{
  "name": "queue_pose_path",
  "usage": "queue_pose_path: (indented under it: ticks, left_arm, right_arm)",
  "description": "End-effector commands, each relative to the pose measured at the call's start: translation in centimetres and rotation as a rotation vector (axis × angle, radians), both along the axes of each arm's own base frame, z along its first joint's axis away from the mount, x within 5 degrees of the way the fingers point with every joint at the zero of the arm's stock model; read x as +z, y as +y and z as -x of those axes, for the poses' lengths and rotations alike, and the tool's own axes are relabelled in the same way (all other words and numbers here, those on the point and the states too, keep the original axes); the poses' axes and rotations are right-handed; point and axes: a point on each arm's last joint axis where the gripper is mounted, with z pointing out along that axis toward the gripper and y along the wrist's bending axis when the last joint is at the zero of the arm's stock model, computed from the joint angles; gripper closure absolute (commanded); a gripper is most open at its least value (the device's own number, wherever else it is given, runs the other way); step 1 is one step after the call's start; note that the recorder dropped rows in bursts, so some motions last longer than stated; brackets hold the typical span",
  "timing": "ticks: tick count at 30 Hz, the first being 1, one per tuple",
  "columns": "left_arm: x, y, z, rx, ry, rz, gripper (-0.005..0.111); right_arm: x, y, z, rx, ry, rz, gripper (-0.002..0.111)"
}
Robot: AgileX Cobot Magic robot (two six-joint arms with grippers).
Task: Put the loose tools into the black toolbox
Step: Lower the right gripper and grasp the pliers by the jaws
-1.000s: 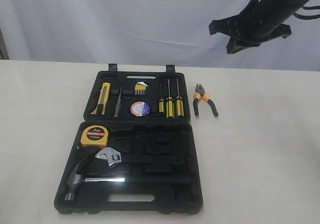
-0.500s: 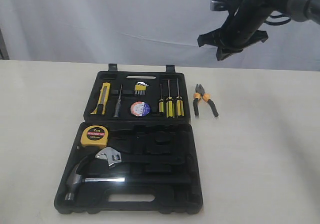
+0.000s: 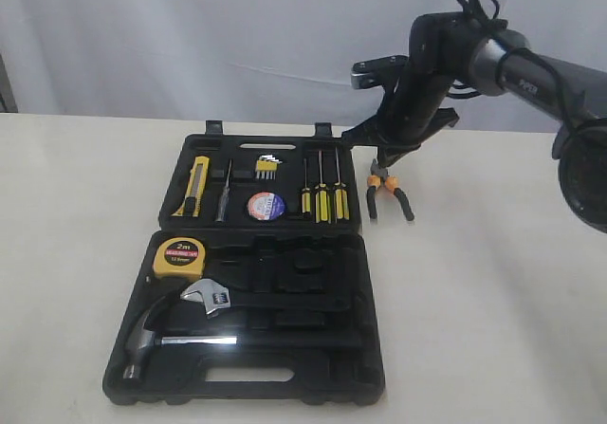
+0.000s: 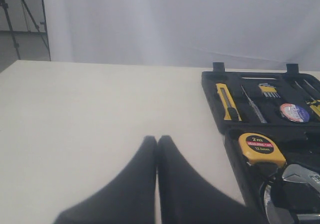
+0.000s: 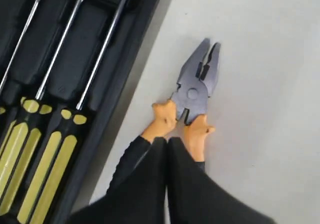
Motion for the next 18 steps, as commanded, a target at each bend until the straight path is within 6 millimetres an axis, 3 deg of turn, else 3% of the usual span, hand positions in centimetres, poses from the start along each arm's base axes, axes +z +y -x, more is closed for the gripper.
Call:
queue_pose_path:
  ticks: [1,8,10,18]
  left_arm:
    - [-0.1,0.0,0.0,-0.002,-0.001,0.004,0.107]
    - [-0.1,0.0,0.0,-0.002,-0.001,0.004,0.107]
    - [-0.1,0.0,0.0,-0.002,-0.001,0.004,0.107]
    - [-0.1,0.0,0.0,-0.002,-0.001,0.003,0.107]
  right_arm:
    - [0.5,-1.1,-0.3,-0.009,-0.057,0.019,0.108]
    - [-0.5,-1.3,-0.6,-0.01,-0.058,0.026,0.108]
    - [-0.7,-1.3,-0.6,-0.01,-0.059,0.024,0.104]
    - [-1.3,-1.4,-1.1,-0.003,-0.091,0.032,0.044]
